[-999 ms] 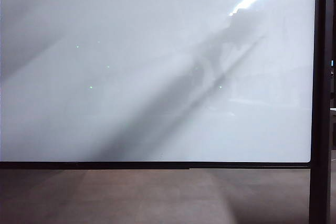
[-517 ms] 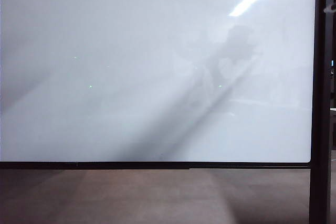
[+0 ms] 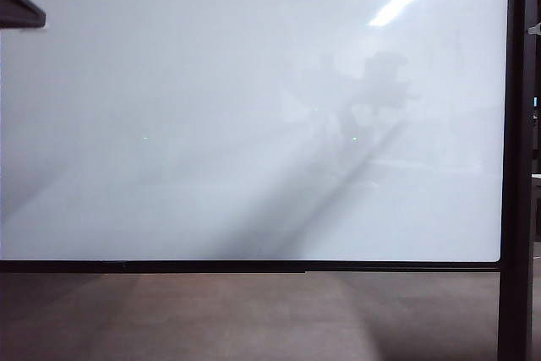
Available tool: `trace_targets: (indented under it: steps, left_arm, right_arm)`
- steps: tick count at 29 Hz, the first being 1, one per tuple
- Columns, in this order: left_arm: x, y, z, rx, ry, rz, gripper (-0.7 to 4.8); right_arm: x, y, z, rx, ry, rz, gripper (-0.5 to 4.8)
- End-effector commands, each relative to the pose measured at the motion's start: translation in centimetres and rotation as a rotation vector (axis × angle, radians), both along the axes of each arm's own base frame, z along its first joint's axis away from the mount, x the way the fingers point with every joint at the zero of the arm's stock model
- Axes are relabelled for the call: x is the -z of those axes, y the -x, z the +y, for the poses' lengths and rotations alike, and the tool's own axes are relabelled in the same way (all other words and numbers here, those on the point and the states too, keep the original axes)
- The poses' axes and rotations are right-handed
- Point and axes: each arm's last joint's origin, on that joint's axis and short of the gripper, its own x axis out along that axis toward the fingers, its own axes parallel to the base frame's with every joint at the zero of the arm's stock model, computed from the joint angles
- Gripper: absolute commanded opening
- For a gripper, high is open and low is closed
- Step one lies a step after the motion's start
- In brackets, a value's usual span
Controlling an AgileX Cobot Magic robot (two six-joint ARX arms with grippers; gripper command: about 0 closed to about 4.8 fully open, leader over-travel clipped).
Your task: Reach to the right to find the marker pen, pick it up, and write the number 2 on the whiteboard.
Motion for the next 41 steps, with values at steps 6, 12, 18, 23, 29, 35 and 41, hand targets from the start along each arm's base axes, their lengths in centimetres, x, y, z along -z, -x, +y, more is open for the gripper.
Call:
trace_targets:
  steps: [6,12,18,23,29,35,41]
  left_arm:
    - [0.8,0.8,0.5,-0.001,0.034,-0.045,-0.05]
    - [2.2,1.2,0.7,0.002,0.042,-0.059,-0.05]
    - [3.2,1.4,0.9,-0.023,0.049,-0.073,-0.05]
    - [4.0,1.3,1.0,-0.068,0.062,-0.102,-0.05]
    - [4.3,0.9,1.7,-0.105,0.055,-0.098,-0.05]
    - [4.4,0.2,3.8,-0.31,0.046,-0.101,-0.05]
    - [4.6,-0.1,5.2,-0.467,0.037,-0.103,-0.05]
  right_arm:
    - [-0.3,0.0,0.0,-0.001,-0.003,-0.026,0.44]
    - [-0.3,0.0,0.0,-0.001,-0.003,-0.025,0.44]
    - [-0.3,0.0,0.0,-0.001,-0.002,-0.026,0.44]
    - [-0.3,0.0,0.0,-0.002,-0.002,-0.026,0.44]
    - [-0.3,0.0,0.0,-0.001,-0.002,-0.025,0.44]
    - [-0.3,0.0,0.0,-0.001,-0.002,-0.026,0.44]
    - [-0.3,0.0,0.0,-0.001,-0.002,-0.027,0.44]
